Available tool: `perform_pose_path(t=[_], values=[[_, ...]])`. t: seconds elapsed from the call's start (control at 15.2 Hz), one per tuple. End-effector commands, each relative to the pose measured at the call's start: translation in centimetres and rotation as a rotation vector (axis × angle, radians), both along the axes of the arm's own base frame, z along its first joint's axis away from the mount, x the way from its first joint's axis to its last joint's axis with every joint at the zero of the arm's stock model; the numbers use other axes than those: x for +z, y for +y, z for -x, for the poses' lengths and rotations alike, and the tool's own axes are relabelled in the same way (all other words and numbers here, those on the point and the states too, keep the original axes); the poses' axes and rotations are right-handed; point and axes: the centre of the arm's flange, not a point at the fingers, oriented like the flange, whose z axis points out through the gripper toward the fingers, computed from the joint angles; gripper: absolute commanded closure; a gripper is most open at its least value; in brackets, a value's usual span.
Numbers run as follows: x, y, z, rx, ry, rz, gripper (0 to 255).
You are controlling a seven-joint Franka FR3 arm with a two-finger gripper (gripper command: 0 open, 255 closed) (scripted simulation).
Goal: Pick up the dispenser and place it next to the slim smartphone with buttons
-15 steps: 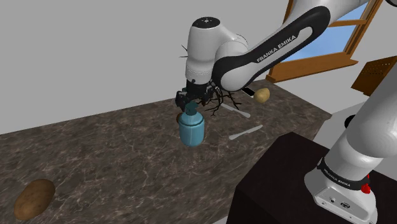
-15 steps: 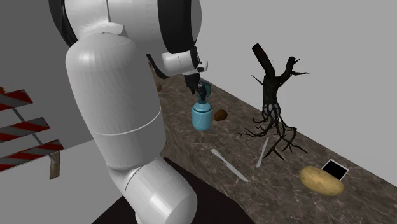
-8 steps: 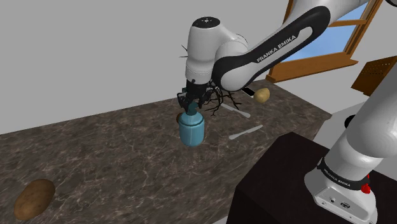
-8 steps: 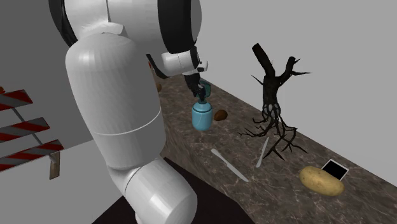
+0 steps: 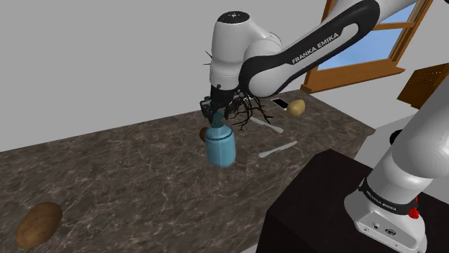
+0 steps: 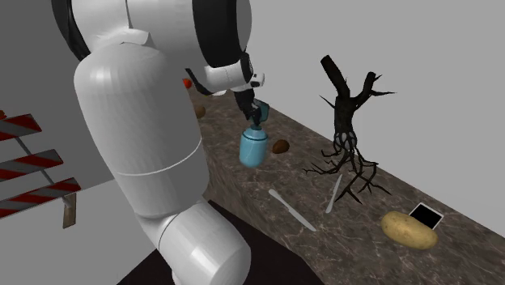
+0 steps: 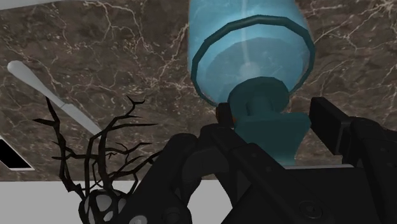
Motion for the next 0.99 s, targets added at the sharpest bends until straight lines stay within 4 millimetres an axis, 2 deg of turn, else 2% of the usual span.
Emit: perform_pose_path(t=[0.0, 0.92], values=[[1.1, 0.0, -0.1, 0.0, -0.001, 0.0, 255], [8.4, 0.0, -0.1, 0.0, -0.001, 0.0, 255]])
